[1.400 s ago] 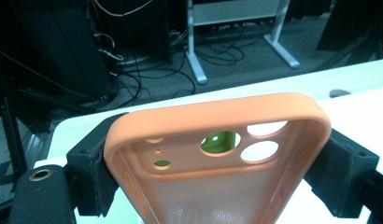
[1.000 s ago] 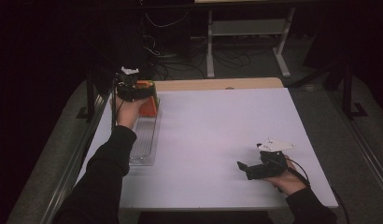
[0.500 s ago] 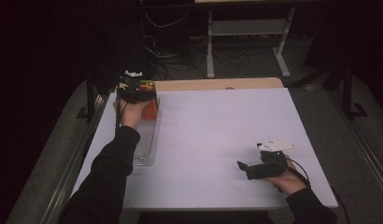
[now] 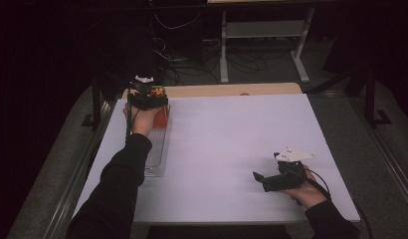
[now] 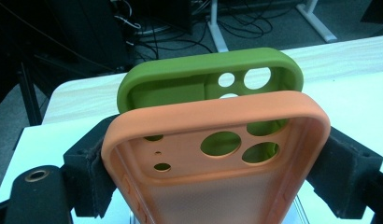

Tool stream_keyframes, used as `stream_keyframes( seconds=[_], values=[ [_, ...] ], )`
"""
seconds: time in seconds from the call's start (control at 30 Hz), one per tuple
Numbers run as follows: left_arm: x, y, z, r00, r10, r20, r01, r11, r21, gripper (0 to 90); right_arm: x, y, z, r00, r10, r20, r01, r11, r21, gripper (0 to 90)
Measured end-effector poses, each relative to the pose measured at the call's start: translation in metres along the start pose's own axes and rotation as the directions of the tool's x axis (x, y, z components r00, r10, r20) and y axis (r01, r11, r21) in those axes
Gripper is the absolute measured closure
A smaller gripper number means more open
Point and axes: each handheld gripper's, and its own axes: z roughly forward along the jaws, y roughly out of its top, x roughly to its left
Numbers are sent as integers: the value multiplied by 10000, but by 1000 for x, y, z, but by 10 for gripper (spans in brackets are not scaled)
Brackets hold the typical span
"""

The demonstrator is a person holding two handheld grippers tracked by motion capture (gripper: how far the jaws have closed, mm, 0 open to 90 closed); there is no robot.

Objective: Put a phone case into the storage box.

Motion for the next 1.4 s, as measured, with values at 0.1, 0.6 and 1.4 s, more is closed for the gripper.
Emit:
stream_keyframes(
  seconds=[0.1,0.6,1.4],
  values=[
    [-1,0,2,9999,138,-102,-139,9999,-96,134,0,0,0,10000,23,-25,-23,10000,-11,0],
    [2,0,6,9997,-166,-185,155,9982,-580,40,0,0,-1,10000,73,-54,-73,10000,-25,0],
    [11,4,-31,9882,321,1497,-248,9984,-505,0,1,-2,-2,10000,11,-50,-11,10000,-20,0]
  ],
)
